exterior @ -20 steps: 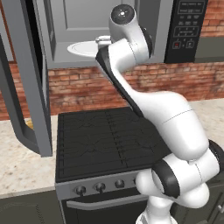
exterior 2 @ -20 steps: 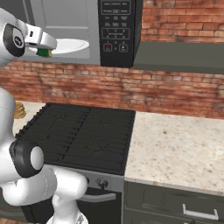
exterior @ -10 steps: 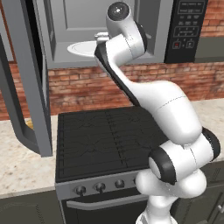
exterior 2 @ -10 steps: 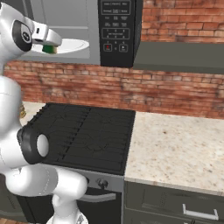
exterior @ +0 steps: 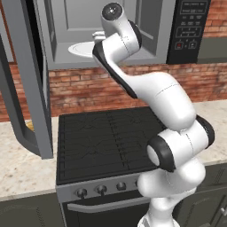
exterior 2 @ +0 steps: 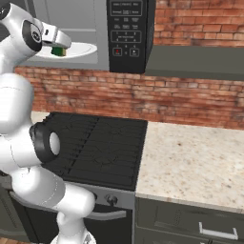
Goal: Place the sponge inside the microwave to prepare for sanitizing.
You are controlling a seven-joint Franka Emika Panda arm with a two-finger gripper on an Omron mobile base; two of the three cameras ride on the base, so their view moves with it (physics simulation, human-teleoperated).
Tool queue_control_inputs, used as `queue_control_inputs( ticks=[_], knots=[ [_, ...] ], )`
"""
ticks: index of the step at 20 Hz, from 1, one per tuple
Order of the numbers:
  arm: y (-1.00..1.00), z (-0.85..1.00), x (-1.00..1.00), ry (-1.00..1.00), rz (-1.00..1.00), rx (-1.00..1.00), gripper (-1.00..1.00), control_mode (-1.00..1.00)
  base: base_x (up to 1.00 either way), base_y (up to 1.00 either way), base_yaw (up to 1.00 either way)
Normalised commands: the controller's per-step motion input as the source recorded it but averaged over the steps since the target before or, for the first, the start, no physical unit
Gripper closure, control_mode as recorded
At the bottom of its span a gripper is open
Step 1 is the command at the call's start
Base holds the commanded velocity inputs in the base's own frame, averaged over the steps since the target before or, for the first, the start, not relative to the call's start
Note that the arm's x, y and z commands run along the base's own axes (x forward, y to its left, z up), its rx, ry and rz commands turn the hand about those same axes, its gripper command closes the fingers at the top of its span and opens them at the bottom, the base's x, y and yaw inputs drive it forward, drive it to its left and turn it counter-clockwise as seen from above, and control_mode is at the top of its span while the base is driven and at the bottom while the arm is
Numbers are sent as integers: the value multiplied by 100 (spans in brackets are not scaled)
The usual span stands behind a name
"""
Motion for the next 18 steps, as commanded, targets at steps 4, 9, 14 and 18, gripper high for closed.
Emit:
queue_control_inputs(
  ticks=[4,9,14,18],
  knots=[
    [12,-4,31,12,-3,0,100,-100,0,0,0],
    [8,-3,38,11,-3,0,100,-100,0,0,0],
    [6,0,45,6,-2,0,100,-100,0,0,0],
    [15,0,36,0,-1,1,100,-100,0,0,0]
  ],
)
